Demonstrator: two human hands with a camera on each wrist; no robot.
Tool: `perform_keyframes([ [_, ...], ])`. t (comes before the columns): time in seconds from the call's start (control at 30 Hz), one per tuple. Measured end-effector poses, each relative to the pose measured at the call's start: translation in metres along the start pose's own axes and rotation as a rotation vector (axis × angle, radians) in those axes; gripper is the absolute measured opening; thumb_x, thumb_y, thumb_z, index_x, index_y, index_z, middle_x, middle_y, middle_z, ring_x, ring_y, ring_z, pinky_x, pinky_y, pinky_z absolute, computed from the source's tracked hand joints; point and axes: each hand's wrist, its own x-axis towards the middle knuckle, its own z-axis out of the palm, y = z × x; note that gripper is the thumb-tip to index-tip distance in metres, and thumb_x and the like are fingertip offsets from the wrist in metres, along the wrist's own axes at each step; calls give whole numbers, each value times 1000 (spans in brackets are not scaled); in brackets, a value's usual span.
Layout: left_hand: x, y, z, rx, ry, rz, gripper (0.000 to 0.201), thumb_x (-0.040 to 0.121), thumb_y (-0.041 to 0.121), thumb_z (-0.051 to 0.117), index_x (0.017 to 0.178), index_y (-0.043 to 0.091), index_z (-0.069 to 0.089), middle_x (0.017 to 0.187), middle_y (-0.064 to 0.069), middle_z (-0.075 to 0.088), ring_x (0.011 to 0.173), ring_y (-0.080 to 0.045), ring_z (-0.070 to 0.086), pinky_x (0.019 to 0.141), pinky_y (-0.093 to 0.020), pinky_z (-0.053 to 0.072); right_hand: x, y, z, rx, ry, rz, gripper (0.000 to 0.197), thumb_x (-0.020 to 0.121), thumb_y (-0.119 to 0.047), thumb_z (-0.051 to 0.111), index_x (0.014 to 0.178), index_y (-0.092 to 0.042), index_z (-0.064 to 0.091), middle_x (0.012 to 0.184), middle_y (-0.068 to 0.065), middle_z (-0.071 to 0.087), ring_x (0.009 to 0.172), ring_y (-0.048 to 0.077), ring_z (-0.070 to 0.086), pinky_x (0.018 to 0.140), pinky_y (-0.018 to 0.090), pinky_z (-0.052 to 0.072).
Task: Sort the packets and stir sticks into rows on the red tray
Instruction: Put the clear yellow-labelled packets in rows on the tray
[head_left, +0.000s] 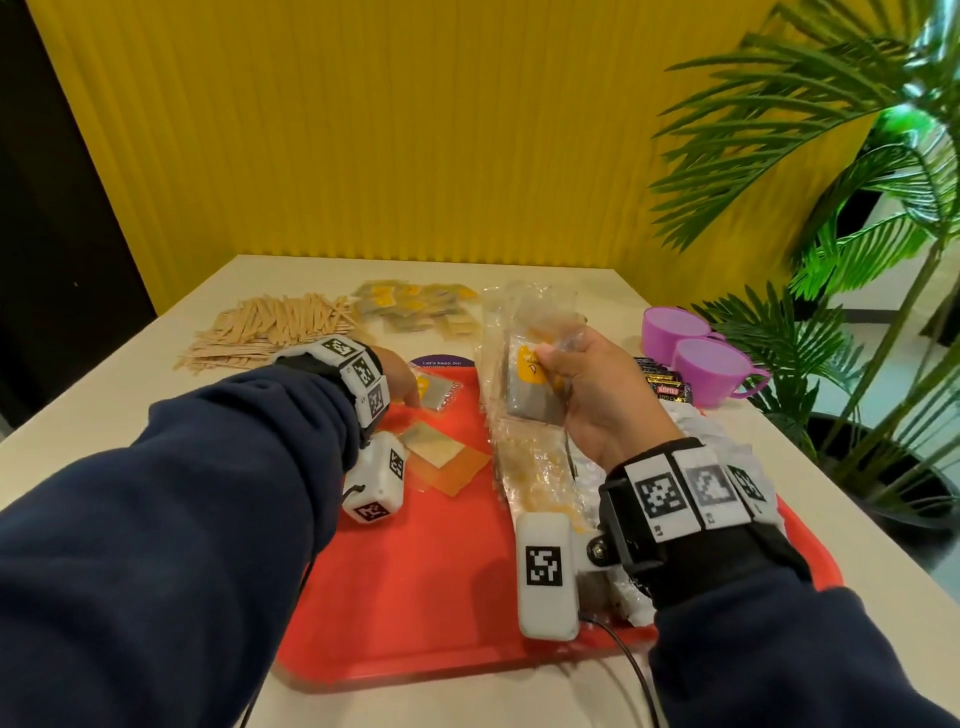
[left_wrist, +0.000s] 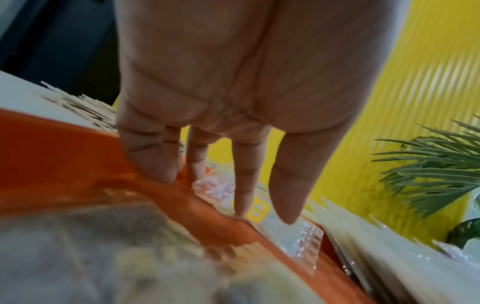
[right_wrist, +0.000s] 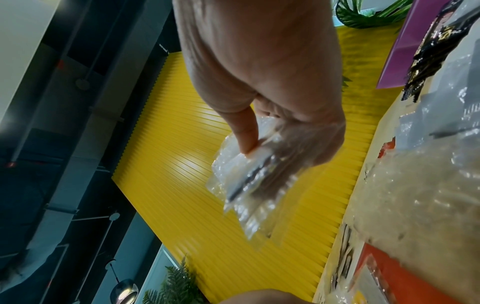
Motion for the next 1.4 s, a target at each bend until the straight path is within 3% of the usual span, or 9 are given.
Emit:
perform_keyframes([
  [0.17, -4, 8, -4, 107, 23, 28, 38, 89, 25, 61, 120, 3, 59, 121, -11, 60, 114, -26, 56, 93, -32, 44, 2, 3, -2, -9, 17, 16, 21, 91, 1, 51, 102, -13, 62, 77, 0, 61, 54, 7, 60, 49, 27, 54],
  [0.3, -4, 4, -14, -128, 258, 123, 10, 82, 17, 67, 80, 8, 62, 86, -9, 60, 84, -22, 56, 66, -26, 44, 1, 5, -3, 18, 19, 14, 21, 90, 4, 50, 91, -13, 62, 73, -1, 63, 54, 6, 60, 56, 29, 55],
  [0.4, -10, 7, -19, -456, 359, 272, 26, 78, -2, 65, 61, 15, 57, 75, 0, 60, 70, -15, 54, 62, -23, 42, 0, 4, -3, 38, 25, 16, 20, 90, 5, 49, 94, -11, 60, 78, 0, 63, 54, 5, 61, 48, 23, 52],
  [0.63, -69, 22, -22, -810, 137, 637, 27, 79, -11, 63, 68, 14, 63, 57, 6, 59, 48, -3, 50, 51, -14, 43, -13, 3, 6, -61, -62, -36, 23, 91, 5, 47, 94, -13, 62, 78, -1, 62, 63, 8, 58, 53, 21, 49],
  [0.83, -90, 13, -11, -901, -57, 633, 21, 89, 1, 57, 95, 20, 65, 70, 7, 63, 57, 1, 59, 58, -15, 49, -25, 7, 4, -37, -58, -73, 26, 91, 6, 45, 95, -13, 62, 86, 3, 64, 72, 15, 60, 67, 30, 51],
  [0.93, -85, 0, -7, -707, -93, 514, 42, 91, 19, 58, 132, 28, 49, 104, 1, 65, 88, -6, 61, 73, -22, 44, -32, 9, -5, 102, -12, -62, 27, 91, 6, 45, 91, -14, 63, 77, -2, 70, 64, 9, 65, 61, 27, 55],
  [1.1, -76, -10, 6, 214, -158, 349, 65, 87, 29, 61, 145, 25, 31, 149, 1, 34, 134, -17, 34, 105, -28, 29, -41, 11, -13, 175, 2, -43, 27, 93, 2, 45, 88, -19, 62, 78, -4, 69, 71, 12, 63, 67, 42, 56],
  [1.3, -73, 0, 15, 600, -291, 273, 73, 88, 13, 55, 148, 30, 19, 147, 0, 35, 126, -19, 43, 85, -22, 36, -47, 10, -11, 186, 3, -31, 26, 93, 1, 44, 89, -19, 61, 78, -4, 65, 67, 11, 62, 61, 41, 56],
  [1.4, -71, 2, 16, 644, -288, 269, 67, 87, 15, 57, 146, 25, 27, 125, 0, 48, 111, -18, 50, 83, -23, 37, -48, 11, -12, 195, -9, -31, 26, 93, 2, 44, 92, -18, 62, 74, -4, 66, 63, 10, 63, 69, 45, 53],
])
